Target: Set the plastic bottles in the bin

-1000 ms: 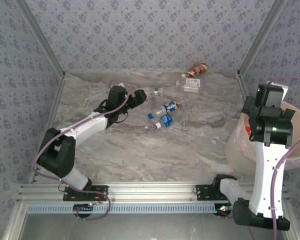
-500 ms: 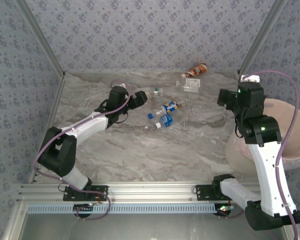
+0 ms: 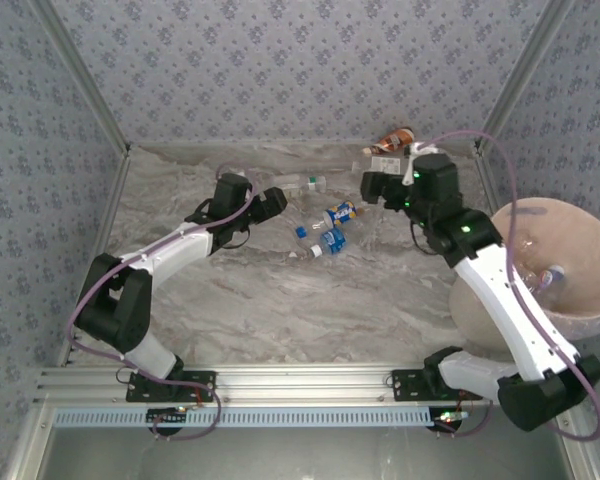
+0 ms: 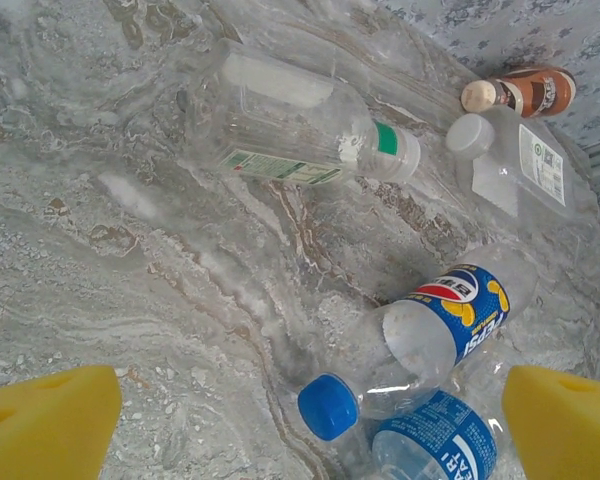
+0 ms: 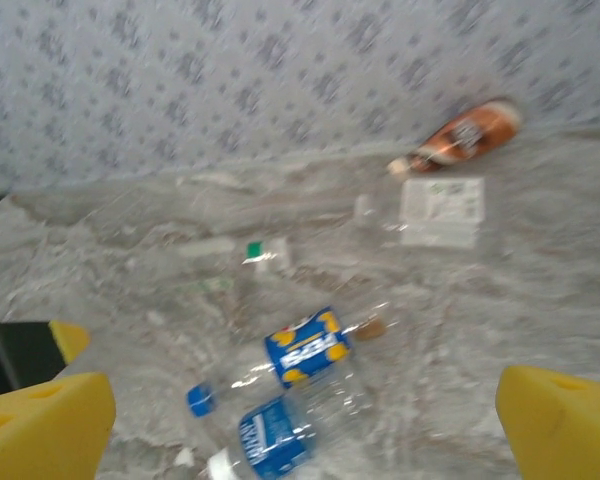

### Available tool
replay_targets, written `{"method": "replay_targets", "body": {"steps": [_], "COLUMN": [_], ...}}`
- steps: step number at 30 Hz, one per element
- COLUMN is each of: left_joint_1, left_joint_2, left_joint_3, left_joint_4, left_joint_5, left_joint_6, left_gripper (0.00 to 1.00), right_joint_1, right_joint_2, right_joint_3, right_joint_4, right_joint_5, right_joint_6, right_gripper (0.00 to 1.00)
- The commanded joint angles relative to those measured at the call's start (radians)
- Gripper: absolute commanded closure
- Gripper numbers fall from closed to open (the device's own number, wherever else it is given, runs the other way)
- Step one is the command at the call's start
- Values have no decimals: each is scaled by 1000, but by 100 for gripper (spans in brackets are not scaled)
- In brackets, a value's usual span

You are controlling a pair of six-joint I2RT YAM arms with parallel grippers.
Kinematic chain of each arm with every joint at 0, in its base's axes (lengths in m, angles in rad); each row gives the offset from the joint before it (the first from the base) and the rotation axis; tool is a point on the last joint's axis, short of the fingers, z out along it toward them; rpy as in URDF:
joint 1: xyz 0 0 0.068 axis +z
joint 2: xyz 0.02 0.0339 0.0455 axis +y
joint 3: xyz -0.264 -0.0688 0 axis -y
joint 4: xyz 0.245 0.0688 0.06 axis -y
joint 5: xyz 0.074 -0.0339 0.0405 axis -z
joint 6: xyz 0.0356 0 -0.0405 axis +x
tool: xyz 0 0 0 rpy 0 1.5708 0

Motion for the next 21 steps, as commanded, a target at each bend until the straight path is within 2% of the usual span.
{"method": "replay_targets", "body": {"steps": [1, 5, 10, 16, 21], "left_joint_1": [11, 24, 46, 54, 57], "left_joint_2": [-37, -48, -56, -45, -33], "left_joint_3": [-20, -40, -63, -58, -47], "left_joint_4": [-19, -19, -8, -14, -28], "left_joint_5": [-13, -18, -19, -11, -5], "left_joint_6": [-6, -16, -31, -20, -11], "left_gripper": [2, 2, 2, 2, 2], "right_joint_1": [57, 94, 103, 115, 90], "right_joint_2": [57, 112, 195, 286, 408], "right_joint_3": [-12, -43, -142, -303, -313], "right_joint_4": [47, 50, 92, 344, 384], "right_joint_5": [37, 113, 33, -55, -106], "right_joint_6": [77, 130, 294, 529, 759], "right_gripper": [0, 0, 0, 0, 0]}}
